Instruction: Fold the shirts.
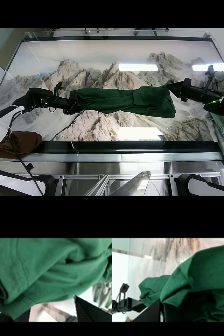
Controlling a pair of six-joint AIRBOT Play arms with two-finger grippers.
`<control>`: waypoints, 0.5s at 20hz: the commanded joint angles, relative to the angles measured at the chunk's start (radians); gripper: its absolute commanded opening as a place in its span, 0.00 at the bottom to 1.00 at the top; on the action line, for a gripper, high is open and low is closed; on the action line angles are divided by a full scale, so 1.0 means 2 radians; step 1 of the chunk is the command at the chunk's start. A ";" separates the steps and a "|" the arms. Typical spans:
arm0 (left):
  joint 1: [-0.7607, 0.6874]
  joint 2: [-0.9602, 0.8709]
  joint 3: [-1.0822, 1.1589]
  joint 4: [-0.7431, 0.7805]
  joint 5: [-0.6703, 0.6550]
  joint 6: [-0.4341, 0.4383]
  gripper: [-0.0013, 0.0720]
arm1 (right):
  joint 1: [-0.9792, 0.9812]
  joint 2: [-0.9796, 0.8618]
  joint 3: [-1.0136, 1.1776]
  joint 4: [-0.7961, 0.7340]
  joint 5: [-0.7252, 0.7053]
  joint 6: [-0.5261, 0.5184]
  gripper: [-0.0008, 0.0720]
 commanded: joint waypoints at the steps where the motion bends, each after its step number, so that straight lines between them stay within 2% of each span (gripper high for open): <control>1: -0.009 0.000 0.024 0.000 0.028 0.002 0.81 | 0.002 0.000 0.000 0.000 0.006 -0.001 0.05; 3: 0.009 0.000 0.040 0.000 0.102 0.024 0.81 | 0.002 0.000 0.000 0.000 0.006 -0.001 0.05; 5: 0.040 0.000 0.051 0.000 0.159 0.025 0.81 | 0.002 0.000 0.000 0.000 0.006 -0.002 0.05; 10: 0.113 0.001 0.057 0.023 0.156 0.025 0.81 | 0.002 0.000 0.000 0.000 0.006 -0.005 0.05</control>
